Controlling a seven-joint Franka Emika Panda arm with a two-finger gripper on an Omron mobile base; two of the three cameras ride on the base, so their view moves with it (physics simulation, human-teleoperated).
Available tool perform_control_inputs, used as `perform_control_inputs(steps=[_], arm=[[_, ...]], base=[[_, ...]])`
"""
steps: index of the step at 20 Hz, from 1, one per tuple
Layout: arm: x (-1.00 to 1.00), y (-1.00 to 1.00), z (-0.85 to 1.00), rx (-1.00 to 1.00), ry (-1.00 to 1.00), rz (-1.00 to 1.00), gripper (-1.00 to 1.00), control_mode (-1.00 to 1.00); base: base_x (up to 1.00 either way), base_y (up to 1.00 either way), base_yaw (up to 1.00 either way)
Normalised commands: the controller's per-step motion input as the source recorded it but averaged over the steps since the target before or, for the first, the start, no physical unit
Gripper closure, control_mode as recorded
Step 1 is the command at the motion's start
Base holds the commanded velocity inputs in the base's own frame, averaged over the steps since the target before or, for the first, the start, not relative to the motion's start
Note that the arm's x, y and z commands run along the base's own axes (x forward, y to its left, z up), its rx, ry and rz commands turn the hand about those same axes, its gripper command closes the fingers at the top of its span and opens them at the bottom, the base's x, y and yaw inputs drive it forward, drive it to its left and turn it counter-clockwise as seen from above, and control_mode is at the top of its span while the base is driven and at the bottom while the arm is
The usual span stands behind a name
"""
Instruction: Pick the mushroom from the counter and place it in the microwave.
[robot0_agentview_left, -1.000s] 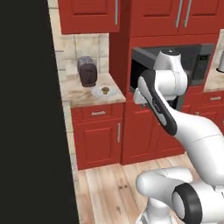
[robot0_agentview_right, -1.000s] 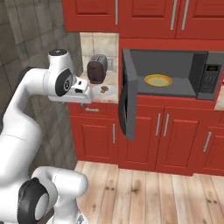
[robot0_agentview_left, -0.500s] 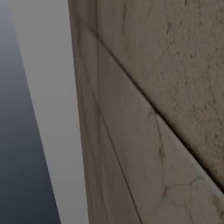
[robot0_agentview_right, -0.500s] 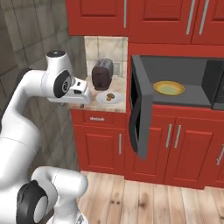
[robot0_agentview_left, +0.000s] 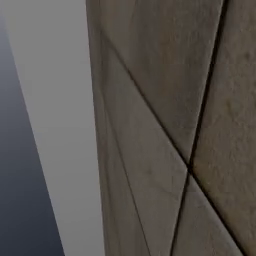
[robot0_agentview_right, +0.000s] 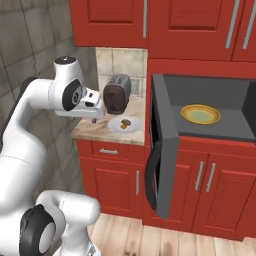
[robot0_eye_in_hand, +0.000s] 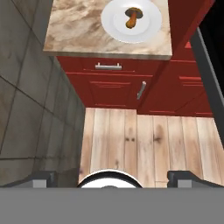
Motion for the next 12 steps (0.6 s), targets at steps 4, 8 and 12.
perform_control_inputs(steps=[4, 8, 12], arm=[[0.00, 0.00, 0.00, 0.00, 0.00, 0.00, -1.00, 1.00], [0.00, 0.00, 0.00, 0.00, 0.00, 0.00, -1.00, 1.00], [0.00, 0.00, 0.00, 0.00, 0.00, 0.00, -1.00, 1.00]], base=[[0.70, 0.00, 0.06], [0.55, -0.01, 0.00], [0.58, 0.00, 0.00]])
